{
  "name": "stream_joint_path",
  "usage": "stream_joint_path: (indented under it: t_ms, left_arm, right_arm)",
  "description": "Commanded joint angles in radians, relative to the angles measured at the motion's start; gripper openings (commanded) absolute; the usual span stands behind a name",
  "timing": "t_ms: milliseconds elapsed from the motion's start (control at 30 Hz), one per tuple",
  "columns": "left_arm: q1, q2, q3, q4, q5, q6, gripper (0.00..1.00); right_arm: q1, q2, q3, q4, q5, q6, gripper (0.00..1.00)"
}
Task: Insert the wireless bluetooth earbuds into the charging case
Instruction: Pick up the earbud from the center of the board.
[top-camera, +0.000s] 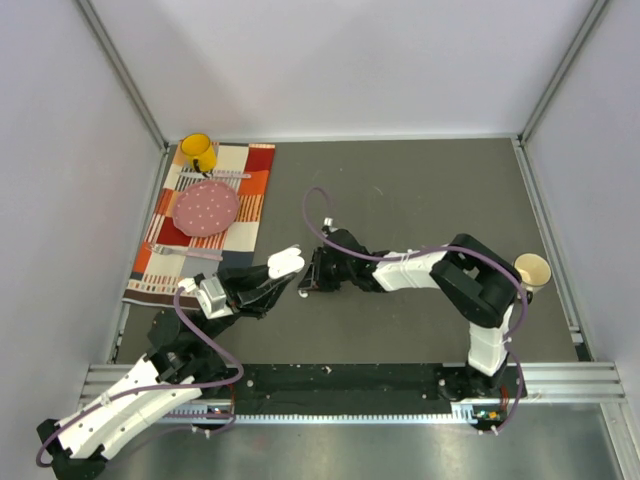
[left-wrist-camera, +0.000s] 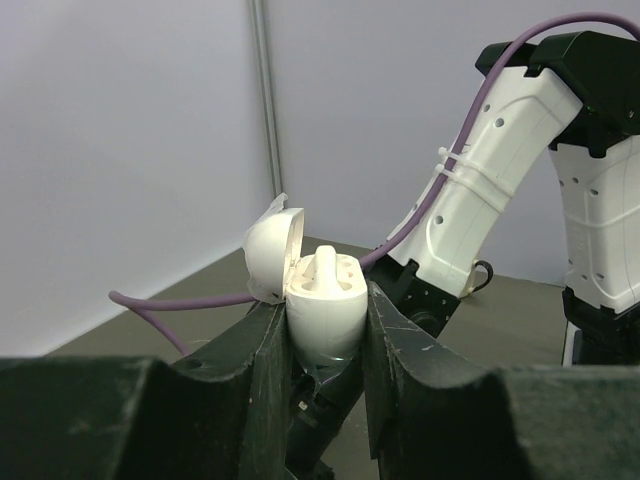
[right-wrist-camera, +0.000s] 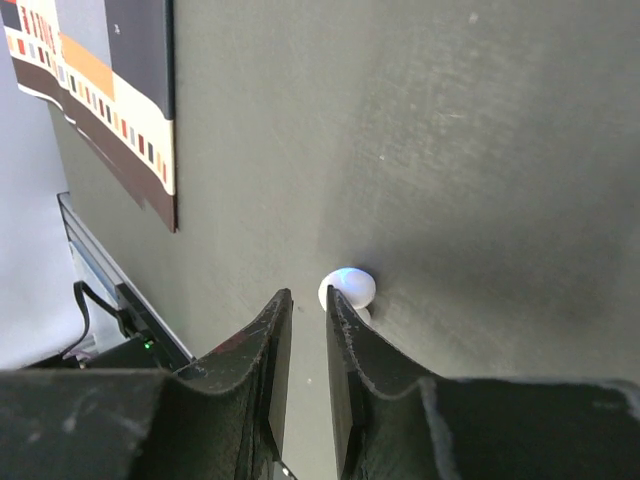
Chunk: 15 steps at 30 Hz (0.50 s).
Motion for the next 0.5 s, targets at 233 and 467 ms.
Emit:
stream_joint_path:
  t_ms: [233,467]
  left_arm:
    - [-0.001,0.001,-0.008,0.048,-0.004,-0.009,0.0]
    - [-0.003,0.006,-0.005,0.049,-0.004,-0.009,0.0]
  right_arm:
    - [-0.046,-0.124,-0.128,-0.01,0.034,-0.026,0.21]
    - [-0.052,-0.198,-0.126,-0.047,0.073,-0.044,0.21]
